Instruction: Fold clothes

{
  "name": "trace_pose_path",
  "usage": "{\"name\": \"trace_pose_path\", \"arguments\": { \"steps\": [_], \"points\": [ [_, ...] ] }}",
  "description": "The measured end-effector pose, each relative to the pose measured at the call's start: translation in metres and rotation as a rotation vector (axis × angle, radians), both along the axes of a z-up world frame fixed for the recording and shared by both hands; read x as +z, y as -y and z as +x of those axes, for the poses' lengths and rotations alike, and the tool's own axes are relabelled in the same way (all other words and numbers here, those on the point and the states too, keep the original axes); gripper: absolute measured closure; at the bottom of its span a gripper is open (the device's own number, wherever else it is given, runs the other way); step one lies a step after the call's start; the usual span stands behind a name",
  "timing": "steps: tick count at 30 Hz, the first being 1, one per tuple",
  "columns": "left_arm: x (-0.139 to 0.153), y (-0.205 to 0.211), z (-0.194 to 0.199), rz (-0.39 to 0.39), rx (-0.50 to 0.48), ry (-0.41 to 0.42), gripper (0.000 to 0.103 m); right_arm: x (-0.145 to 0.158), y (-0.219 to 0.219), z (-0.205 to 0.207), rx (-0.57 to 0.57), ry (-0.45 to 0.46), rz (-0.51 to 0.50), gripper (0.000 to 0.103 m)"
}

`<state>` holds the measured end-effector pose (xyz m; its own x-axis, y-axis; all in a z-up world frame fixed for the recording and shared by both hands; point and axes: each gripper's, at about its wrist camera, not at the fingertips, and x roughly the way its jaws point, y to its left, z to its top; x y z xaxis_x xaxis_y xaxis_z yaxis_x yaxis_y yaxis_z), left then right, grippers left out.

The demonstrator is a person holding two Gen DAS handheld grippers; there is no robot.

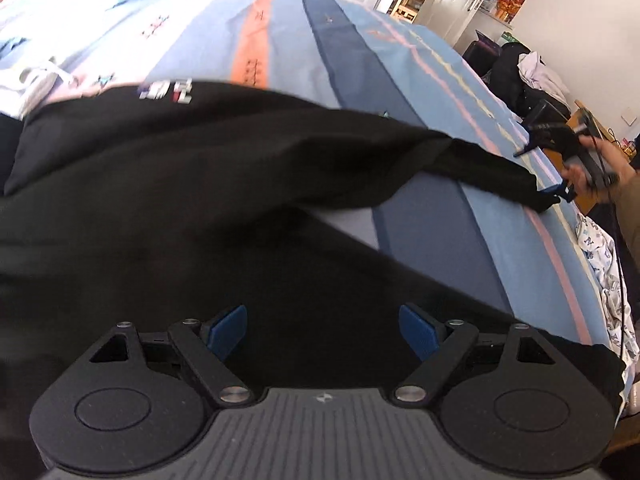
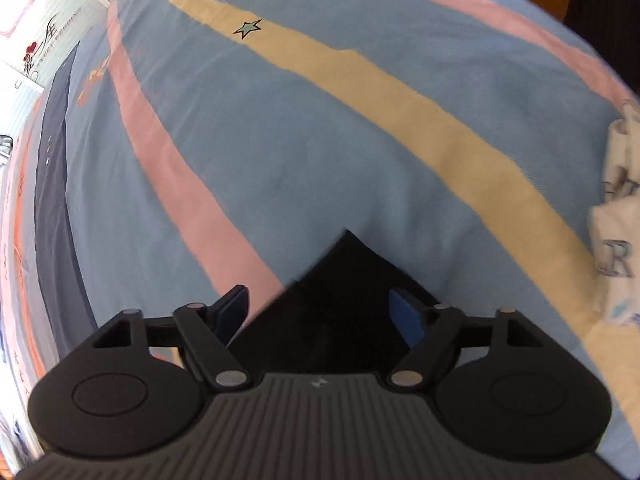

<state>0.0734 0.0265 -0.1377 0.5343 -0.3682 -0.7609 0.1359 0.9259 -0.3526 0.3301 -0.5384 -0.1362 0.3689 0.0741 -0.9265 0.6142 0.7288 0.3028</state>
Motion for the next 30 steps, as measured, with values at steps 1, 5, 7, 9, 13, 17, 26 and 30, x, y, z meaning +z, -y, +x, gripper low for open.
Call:
{"name": "trace_pose_path", "arguments": {
  "steps": [1, 5, 7, 9, 13, 17, 26, 30],
  "points": [
    [-0.003, -0.003, -0.001, -0.008, -0.005, -0.002, 0.018, -0.001, -0.004, 0.006, 0.008, -0.025, -0.009, 0.010],
    [-0.014, -0.012, -0.004, -0.031, -0.011, -0.012, 0.018, -0.010, -0.031, 0.026, 0.046, -0.132, -0.144, 0.000],
    [-0.015, -0.016, -0.004, -0.047, -0.007, -0.013, 0.017, -0.014, -0.047, 0.027, 0.055, -0.165, -0.233, 0.000],
    [-0.016, -0.018, -0.006, -0.062, -0.013, -0.008, 0.016, -0.015, -0.060, 0.024, 0.058, -0.178, -0.302, 0.003],
    [-0.019, -0.021, -0.009, -0.085, -0.017, 0.002, 0.014, 0.001, -0.056, 0.005, 0.013, -0.130, -0.357, 0.071],
    [-0.019, -0.023, -0.011, -0.097, -0.016, 0.002, 0.014, 0.008, -0.038, -0.018, -0.026, -0.046, -0.302, 0.089],
    [-0.013, -0.036, -0.014, -0.081, 0.034, -0.003, 0.013, 0.040, -0.042, -0.031, -0.067, 0.334, -0.167, 0.089],
    [-0.004, -0.039, -0.015, -0.059, 0.062, 0.006, 0.013, 0.080, -0.056, -0.022, -0.029, 0.610, 0.013, 0.089]
  ]
}}
